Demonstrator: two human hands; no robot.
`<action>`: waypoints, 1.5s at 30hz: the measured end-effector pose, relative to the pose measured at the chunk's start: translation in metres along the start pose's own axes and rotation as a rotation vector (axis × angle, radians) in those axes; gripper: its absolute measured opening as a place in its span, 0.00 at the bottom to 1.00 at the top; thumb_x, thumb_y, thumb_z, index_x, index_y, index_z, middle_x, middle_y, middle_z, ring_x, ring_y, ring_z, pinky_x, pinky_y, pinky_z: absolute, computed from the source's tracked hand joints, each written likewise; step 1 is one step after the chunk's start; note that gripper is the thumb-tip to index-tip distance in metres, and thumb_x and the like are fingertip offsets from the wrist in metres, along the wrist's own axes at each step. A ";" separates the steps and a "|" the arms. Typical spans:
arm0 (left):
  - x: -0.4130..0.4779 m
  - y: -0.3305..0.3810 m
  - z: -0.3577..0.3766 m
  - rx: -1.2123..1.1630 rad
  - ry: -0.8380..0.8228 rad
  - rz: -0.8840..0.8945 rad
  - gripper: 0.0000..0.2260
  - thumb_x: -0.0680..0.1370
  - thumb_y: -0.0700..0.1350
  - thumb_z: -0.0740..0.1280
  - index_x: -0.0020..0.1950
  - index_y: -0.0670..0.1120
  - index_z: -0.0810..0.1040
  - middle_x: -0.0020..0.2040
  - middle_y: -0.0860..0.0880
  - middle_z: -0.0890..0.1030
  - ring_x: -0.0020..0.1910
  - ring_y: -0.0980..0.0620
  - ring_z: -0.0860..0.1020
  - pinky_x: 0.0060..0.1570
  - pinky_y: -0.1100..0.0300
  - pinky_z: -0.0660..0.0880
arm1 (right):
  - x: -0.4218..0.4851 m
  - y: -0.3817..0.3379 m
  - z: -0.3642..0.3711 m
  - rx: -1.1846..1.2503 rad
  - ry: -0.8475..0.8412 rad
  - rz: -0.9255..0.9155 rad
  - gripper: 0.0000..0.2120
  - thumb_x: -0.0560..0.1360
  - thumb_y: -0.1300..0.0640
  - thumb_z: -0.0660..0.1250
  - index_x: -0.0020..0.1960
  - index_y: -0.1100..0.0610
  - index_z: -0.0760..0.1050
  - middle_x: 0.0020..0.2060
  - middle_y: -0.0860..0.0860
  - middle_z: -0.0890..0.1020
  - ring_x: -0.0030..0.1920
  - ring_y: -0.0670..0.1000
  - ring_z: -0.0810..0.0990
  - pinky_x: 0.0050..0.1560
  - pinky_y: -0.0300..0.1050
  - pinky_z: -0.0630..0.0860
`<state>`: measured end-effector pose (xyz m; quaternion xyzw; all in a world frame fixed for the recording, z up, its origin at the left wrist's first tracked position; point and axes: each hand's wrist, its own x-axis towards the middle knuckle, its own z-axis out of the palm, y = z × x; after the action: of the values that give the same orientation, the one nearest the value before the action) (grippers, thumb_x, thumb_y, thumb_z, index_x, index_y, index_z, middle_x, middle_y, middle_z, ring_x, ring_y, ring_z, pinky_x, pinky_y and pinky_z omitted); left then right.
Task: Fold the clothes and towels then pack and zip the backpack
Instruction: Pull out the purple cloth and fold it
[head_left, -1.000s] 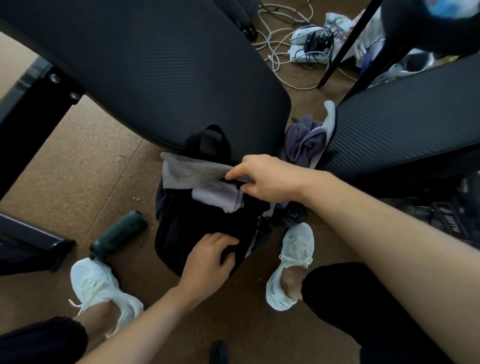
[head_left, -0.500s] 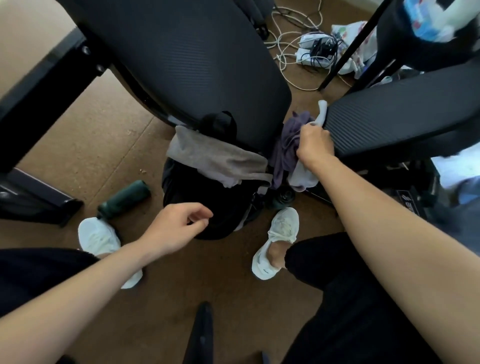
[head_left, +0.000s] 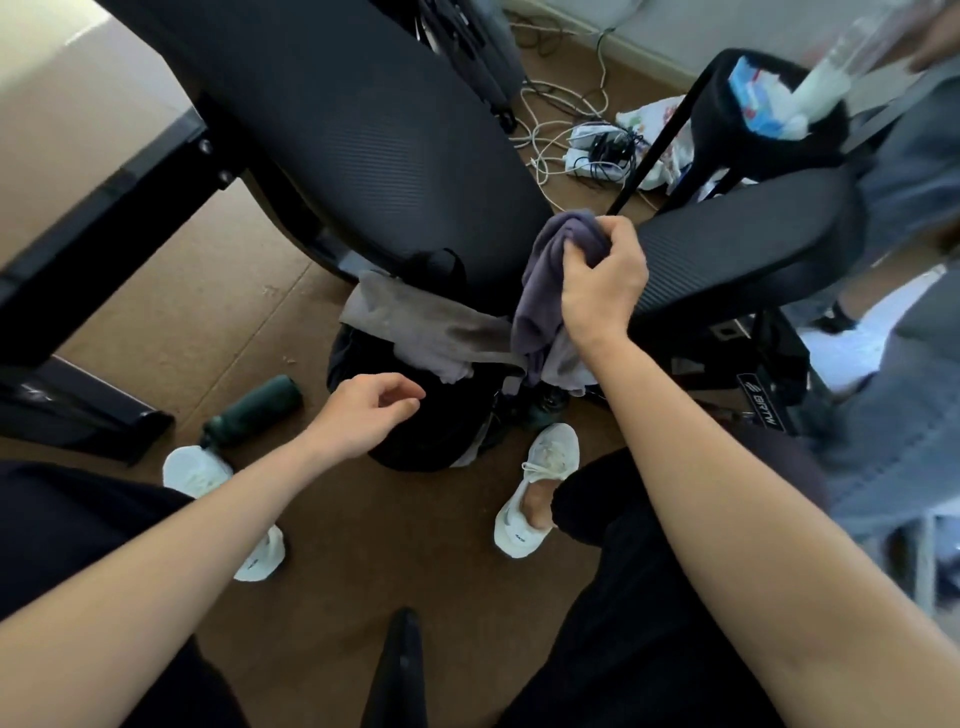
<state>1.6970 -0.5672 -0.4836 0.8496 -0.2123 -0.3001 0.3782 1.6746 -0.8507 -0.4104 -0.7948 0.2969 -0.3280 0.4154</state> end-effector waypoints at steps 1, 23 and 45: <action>-0.002 0.003 -0.003 -0.018 0.004 0.009 0.07 0.82 0.46 0.70 0.58 0.54 0.83 0.54 0.56 0.84 0.54 0.58 0.81 0.55 0.58 0.77 | -0.007 -0.008 -0.004 0.046 -0.024 -0.030 0.07 0.77 0.60 0.70 0.54 0.57 0.79 0.46 0.46 0.81 0.48 0.43 0.79 0.52 0.36 0.75; -0.119 0.044 -0.037 -0.146 -0.060 0.355 0.13 0.74 0.46 0.77 0.57 0.52 0.80 0.53 0.59 0.82 0.57 0.56 0.80 0.61 0.55 0.73 | -0.164 -0.082 -0.046 0.438 -1.152 0.164 0.12 0.72 0.70 0.63 0.49 0.61 0.83 0.42 0.54 0.84 0.47 0.49 0.81 0.51 0.45 0.76; -0.177 -0.023 -0.059 0.000 0.503 0.104 0.18 0.77 0.46 0.75 0.37 0.51 0.66 0.31 0.54 0.71 0.33 0.52 0.71 0.38 0.50 0.70 | -0.183 -0.030 -0.019 -0.065 -0.929 0.025 0.24 0.80 0.52 0.70 0.27 0.50 0.68 0.24 0.43 0.68 0.25 0.41 0.65 0.31 0.38 0.62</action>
<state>1.6108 -0.4186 -0.4076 0.8855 -0.1549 -0.0594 0.4341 1.5547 -0.7092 -0.4263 -0.8665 0.0990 0.0771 0.4831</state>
